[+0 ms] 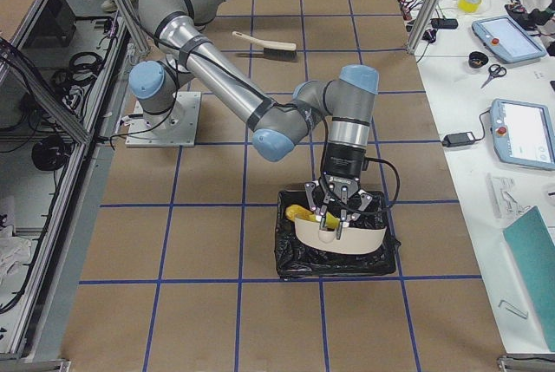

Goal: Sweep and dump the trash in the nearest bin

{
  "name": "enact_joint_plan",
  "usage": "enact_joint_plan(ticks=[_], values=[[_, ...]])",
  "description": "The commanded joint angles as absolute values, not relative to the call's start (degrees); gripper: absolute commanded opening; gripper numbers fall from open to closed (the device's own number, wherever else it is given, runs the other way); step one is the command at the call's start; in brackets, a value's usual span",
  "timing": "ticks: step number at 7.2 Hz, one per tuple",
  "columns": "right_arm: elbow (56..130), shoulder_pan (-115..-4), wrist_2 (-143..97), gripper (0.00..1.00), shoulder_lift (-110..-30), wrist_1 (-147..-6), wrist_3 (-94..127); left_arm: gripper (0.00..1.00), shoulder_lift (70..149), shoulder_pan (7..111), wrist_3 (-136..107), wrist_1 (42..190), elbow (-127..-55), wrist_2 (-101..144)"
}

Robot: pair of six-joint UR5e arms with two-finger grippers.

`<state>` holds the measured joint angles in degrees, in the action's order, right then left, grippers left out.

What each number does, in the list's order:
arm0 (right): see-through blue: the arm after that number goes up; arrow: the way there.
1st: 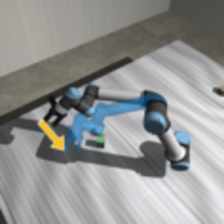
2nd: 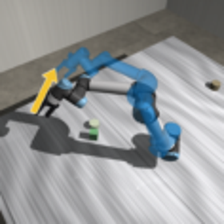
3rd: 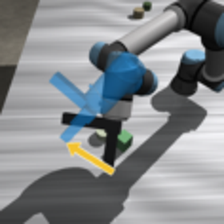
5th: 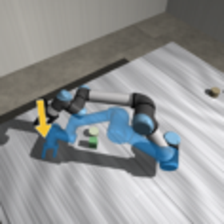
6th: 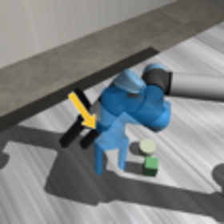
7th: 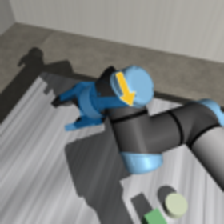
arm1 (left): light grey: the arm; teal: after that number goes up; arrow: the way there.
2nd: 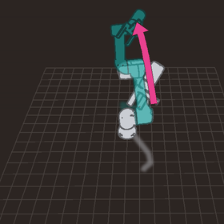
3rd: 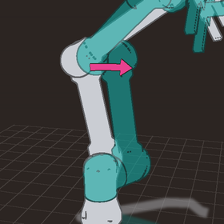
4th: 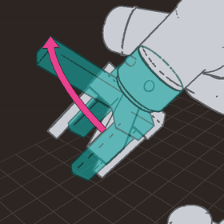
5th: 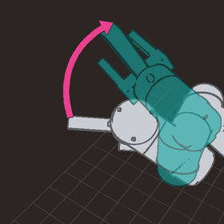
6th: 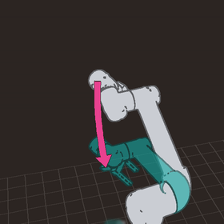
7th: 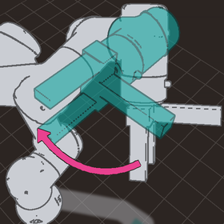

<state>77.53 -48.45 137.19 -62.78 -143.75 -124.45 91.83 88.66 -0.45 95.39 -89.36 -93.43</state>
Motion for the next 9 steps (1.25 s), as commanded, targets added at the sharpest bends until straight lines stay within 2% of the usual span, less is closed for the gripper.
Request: enact_joint_plan(ticks=[1, 2, 3, 6, 9], values=[[78.75, -48.52, 137.63, 0.00, -60.49, -144.75, -124.02, 1.00, 91.67, 88.33, -0.44, 95.71, -89.38, -93.69], [78.14, -48.52, 137.55, 0.00, -61.34, -144.93, -124.01, 1.00, 91.50, 88.42, -0.44, 95.89, -89.38, -93.69], [78.57, -48.52, 137.46, 0.00, -65.44, -143.54, -124.01, 1.00, 91.23, 88.42, -0.44, 95.98, -89.38, -93.69], [78.58, -48.52, 137.38, 0.00, -62.51, -144.48, -124.01, 1.00, 91.14, 88.33, -0.53, 95.89, -89.47, -93.69], [78.22, -48.17, 133.71, 0.00, -65.29, -144.84, -124.01, 1.00, 91.23, 88.42, -0.53, 95.89, -89.47, -93.51]])
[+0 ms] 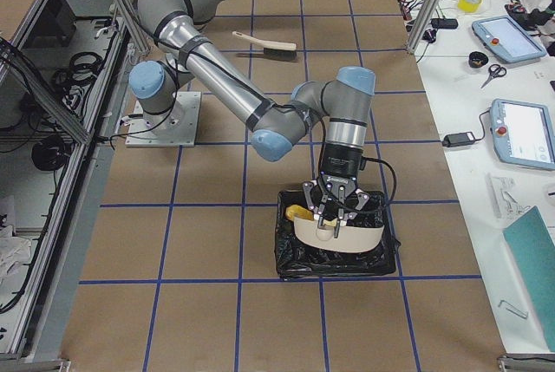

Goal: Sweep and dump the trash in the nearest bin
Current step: 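Hold the white dustpan tipped over the black bin with the right gripper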

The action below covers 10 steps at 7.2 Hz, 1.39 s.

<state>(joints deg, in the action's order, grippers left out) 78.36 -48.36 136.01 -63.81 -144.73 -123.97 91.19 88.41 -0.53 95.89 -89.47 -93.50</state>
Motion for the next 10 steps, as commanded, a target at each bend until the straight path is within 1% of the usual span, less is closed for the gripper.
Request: enact_joint_plan(ticks=[1, 5, 9, 10], values=[[78.22, -48.16, 133.16, 0.00, -66.87, -144.41, -124.01, 1.00, 91.23, 88.50, -0.53, 95.89, -89.47, -93.52], [78.48, -48.60, 125.77, 0.00, -69.52, -144.05, -123.75, 1.00, 91.23, 88.51, -0.97, 95.89, -89.47, -93.17], [78.57, -52.98, 124.37, 0.00, -69.61, -134.94, -123.31, 1.00, 91.14, 88.59, -1.05, 95.63, -90.53, -92.99], [78.57, -54.91, 124.37, 0.00, -71.26, -131.08, -122.96, 1.00, 91.06, 88.59, -1.05, 95.63, -90.53, -92.99]])
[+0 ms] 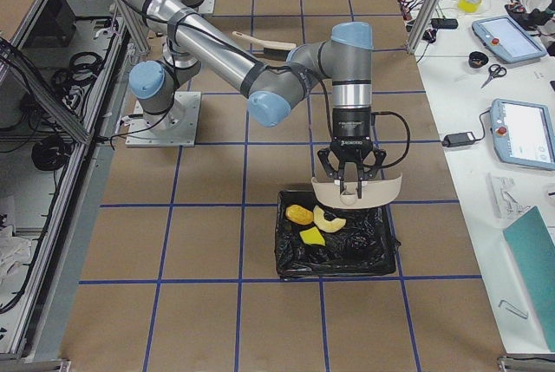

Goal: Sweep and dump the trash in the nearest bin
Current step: 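Hold the white dustpan tipped over the black bin with the right gripper, then carry the dustpan with the right gripper back over the table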

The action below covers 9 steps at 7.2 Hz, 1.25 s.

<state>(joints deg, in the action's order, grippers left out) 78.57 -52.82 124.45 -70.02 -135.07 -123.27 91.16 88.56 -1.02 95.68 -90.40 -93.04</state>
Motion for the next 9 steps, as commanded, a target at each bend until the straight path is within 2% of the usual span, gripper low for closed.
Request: enact_joint_plan(ticks=[1, 3, 9], values=[[78.84, -55.37, 124.37, 0.00, -72.15, -126.69, -118.26, 1.00, 91.14, 88.59, -1.05, 95.28, -90.70, -93.08], [78.93, -56.24, 122.18, 0.00, -72.33, -121.41, -115.32, 1.00, 91.05, 88.51, -1.05, 95.27, -90.79, -93.25], [79.01, -66.95, 121.99, 0.00, -73.82, -101.37, -84.78, 1.00, 90.88, 88.42, -0.97, 95.10, -90.35, -92.99]])
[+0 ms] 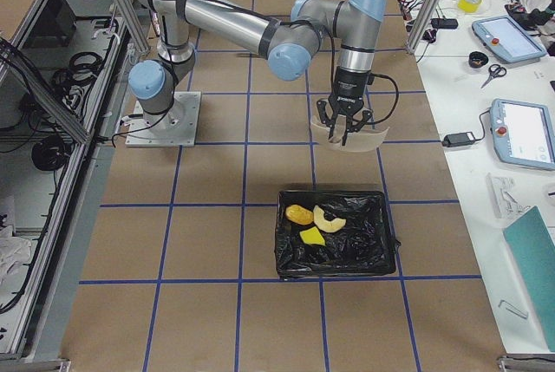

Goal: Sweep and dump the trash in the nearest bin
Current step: 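Carry the dustpan with the right gripper back over the table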

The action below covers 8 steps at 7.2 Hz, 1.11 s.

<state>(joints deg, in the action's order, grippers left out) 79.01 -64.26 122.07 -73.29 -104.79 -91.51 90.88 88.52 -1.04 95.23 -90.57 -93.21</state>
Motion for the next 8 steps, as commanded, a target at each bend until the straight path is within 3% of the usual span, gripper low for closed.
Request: enact_joint_plan(ticks=[1, 8], values=[[79.01, -69.58, 121.73, 0.00, -74.09, -98.47, -78.38, 1.00, 90.88, 88.42, -1.05, 94.05, -90.35, -93.08], [78.84, -84.54, 103.15, 0.00, -71.20, -94.48, -33.73, 1.00, 91.50, 89.03, -0.26, 89.38, -90.79, -89.21]])
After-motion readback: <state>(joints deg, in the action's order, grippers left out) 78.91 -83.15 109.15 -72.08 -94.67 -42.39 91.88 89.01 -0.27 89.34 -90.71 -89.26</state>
